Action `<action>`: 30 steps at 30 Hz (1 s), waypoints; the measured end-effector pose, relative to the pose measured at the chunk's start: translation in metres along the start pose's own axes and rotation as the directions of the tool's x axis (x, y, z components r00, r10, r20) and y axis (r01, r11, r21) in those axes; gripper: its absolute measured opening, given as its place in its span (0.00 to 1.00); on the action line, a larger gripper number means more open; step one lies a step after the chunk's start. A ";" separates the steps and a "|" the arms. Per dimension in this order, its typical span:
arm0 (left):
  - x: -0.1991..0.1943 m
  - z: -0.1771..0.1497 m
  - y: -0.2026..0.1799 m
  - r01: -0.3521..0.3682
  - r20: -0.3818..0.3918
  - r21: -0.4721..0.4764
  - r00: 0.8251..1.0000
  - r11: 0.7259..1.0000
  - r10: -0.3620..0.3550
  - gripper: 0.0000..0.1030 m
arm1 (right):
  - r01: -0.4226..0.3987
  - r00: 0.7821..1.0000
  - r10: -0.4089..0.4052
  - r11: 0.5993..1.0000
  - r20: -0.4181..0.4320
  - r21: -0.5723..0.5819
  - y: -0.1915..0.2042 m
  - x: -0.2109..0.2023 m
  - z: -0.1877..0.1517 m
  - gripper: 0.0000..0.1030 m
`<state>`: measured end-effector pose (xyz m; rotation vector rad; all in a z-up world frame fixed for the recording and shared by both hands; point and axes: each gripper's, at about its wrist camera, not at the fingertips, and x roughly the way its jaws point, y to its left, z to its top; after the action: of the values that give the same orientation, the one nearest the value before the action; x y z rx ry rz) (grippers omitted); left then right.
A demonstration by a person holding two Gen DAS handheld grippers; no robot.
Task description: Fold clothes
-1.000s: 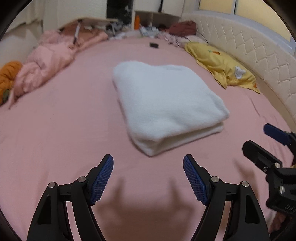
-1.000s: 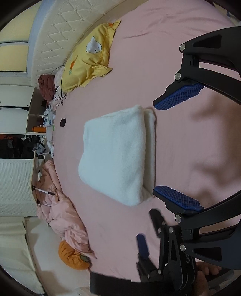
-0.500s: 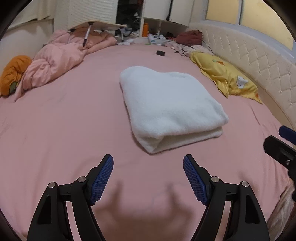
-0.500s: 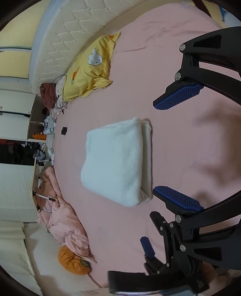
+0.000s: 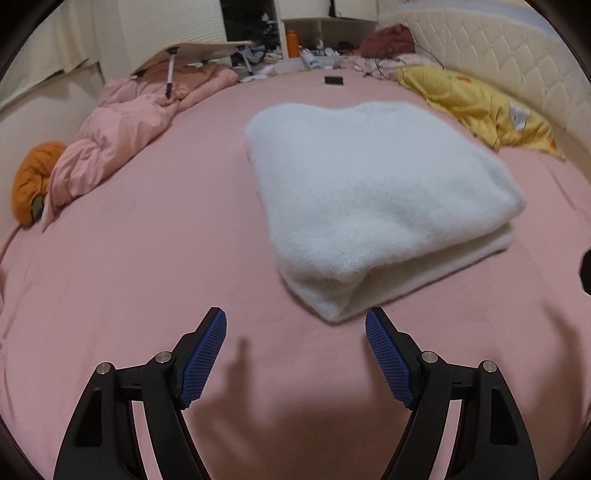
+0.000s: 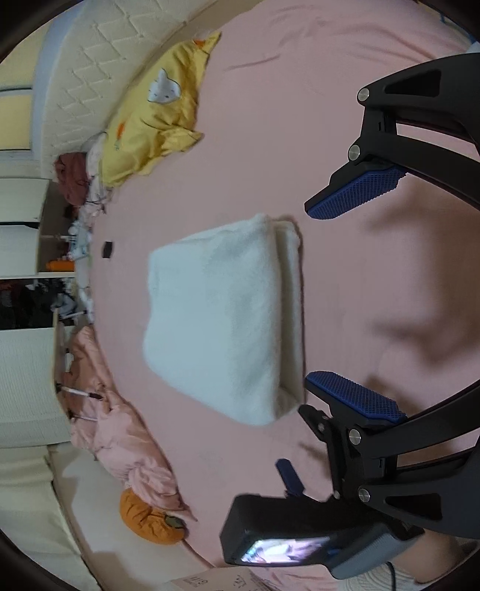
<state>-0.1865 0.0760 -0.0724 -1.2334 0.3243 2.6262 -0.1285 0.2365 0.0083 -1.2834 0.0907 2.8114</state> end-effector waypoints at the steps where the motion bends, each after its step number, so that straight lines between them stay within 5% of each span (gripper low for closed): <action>1: 0.009 0.002 -0.001 0.007 -0.012 -0.003 1.000 1.000 -0.007 0.76 | -0.009 1.000 0.009 1.000 -0.012 0.013 -0.004 0.006 0.000 0.82; 5: 0.028 0.013 -0.001 0.010 -0.013 -0.014 1.000 1.000 -0.010 0.76 | -0.106 0.992 0.114 0.986 -0.054 0.132 -0.022 0.025 -0.001 0.82; 8: 0.029 0.015 -0.002 0.024 0.009 -0.005 1.000 1.000 -0.024 0.73 | -0.270 0.953 0.298 0.913 -0.048 0.306 -0.041 0.038 0.000 0.82; 9: 0.028 0.015 -0.002 0.038 0.009 -0.006 0.999 0.999 -0.038 0.65 | -0.338 0.926 0.376 0.863 -0.031 0.376 -0.048 0.044 0.002 0.82; 10: 0.027 0.015 -0.003 0.077 -0.001 -0.014 0.997 0.997 -0.077 0.45 | -0.400 0.892 0.452 0.806 -0.018 0.436 -0.052 0.053 0.005 0.82; 13: 0.023 0.014 -0.004 0.107 -0.007 -0.028 0.994 0.994 -0.108 0.25 | -0.553 0.739 0.672 0.568 0.045 0.610 -0.060 0.088 0.010 0.82; 14: 0.021 0.012 -0.004 0.115 -0.007 -0.032 0.993 0.993 -0.115 0.24 | -0.557 0.716 0.696 0.523 0.054 0.645 -0.060 0.098 0.011 0.82; 21: 0.013 0.008 0.008 0.160 -0.017 -0.111 0.987 0.981 -0.163 0.28 | -0.529 0.668 0.744 0.448 0.028 0.721 -0.046 0.144 0.020 0.82; 25: 0.013 0.010 0.006 0.157 -0.009 -0.110 0.987 0.981 -0.159 0.28 | -0.528 0.675 0.736 0.435 0.049 0.729 -0.042 0.162 0.028 0.80; 27: 0.013 0.011 0.004 0.151 -0.002 -0.100 0.988 0.983 -0.152 0.28 | -0.588 0.686 0.711 0.416 0.155 0.693 -0.050 0.150 0.031 0.22; 30: 0.017 0.011 0.006 0.169 -0.016 -0.122 0.985 0.978 -0.172 0.28 | -0.566 0.709 0.692 0.443 0.136 0.695 -0.057 0.146 0.025 0.25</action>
<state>-0.2072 0.0750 -0.0778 -1.2728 0.0617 2.5158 -0.2389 0.2984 -0.0871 -1.4325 1.8354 2.5750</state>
